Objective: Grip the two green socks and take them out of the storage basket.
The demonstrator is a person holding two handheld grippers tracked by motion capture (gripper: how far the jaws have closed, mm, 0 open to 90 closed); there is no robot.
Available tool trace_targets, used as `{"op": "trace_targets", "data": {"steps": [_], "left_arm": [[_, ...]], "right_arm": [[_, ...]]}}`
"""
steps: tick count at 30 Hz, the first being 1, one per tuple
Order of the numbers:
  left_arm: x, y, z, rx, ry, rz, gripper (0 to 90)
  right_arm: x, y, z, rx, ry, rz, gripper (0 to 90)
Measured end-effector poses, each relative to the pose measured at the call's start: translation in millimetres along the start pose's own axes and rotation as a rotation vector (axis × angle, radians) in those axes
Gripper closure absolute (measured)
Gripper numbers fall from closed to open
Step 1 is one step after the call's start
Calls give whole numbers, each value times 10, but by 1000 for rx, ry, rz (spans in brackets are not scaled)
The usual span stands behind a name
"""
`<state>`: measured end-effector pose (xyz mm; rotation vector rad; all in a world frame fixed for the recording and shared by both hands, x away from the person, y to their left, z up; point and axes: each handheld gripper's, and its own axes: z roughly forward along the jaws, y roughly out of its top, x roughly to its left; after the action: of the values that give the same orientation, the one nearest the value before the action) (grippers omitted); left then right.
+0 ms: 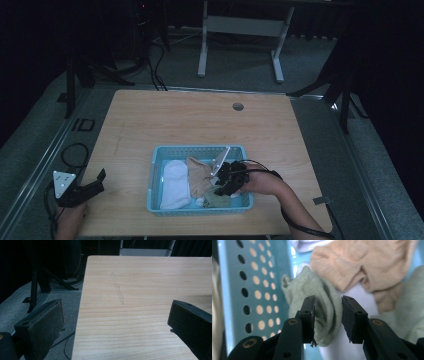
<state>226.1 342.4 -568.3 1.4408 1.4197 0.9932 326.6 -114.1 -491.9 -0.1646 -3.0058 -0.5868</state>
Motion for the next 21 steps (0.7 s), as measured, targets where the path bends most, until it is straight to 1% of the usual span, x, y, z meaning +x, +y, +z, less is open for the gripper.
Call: {"op": "trace_targets", "data": {"steps": [1, 2, 3, 6, 8, 10, 12, 13, 16, 17, 19, 21], "left_arm": [[1, 0, 0, 1, 0, 1, 3], [1, 0, 0, 0, -1, 0, 3], [0, 0, 0, 0, 0, 0, 3], [0, 0, 0, 1, 2, 1, 4], [0, 0, 0, 1, 1, 1, 3], [-1, 0, 0, 0, 2, 1, 3], [-1, 0, 0, 1, 2, 1, 3], [-1, 0, 1, 1, 3, 0, 3], [-1, 0, 1, 1, 3, -1, 3], [-1, 1, 2, 2, 3, -1, 3], [-1, 1, 2, 2, 4, 0, 3], [-1, 1, 2, 2, 3, -1, 3]], "right_arm": [[7, 2, 5, 11, -7, -5, 698], [7, 3, 6, 14, -2, -7, 711], [19, 5, 4, 17, 3, -14, 744], [50, 5, -12, 25, -8, -48, 785], [70, 8, -23, 34, -8, -60, 795], [96, 12, -45, 30, -16, -76, 801], [110, 15, -72, 25, -13, -82, 803], [124, 19, -100, 26, -21, -80, 805], [130, 29, -165, 16, -16, -76, 807], [136, 32, -185, 12, -19, -86, 807], [150, 42, -230, 14, -26, -85, 807], [151, 50, -283, -3, -31, -90, 807]]}}
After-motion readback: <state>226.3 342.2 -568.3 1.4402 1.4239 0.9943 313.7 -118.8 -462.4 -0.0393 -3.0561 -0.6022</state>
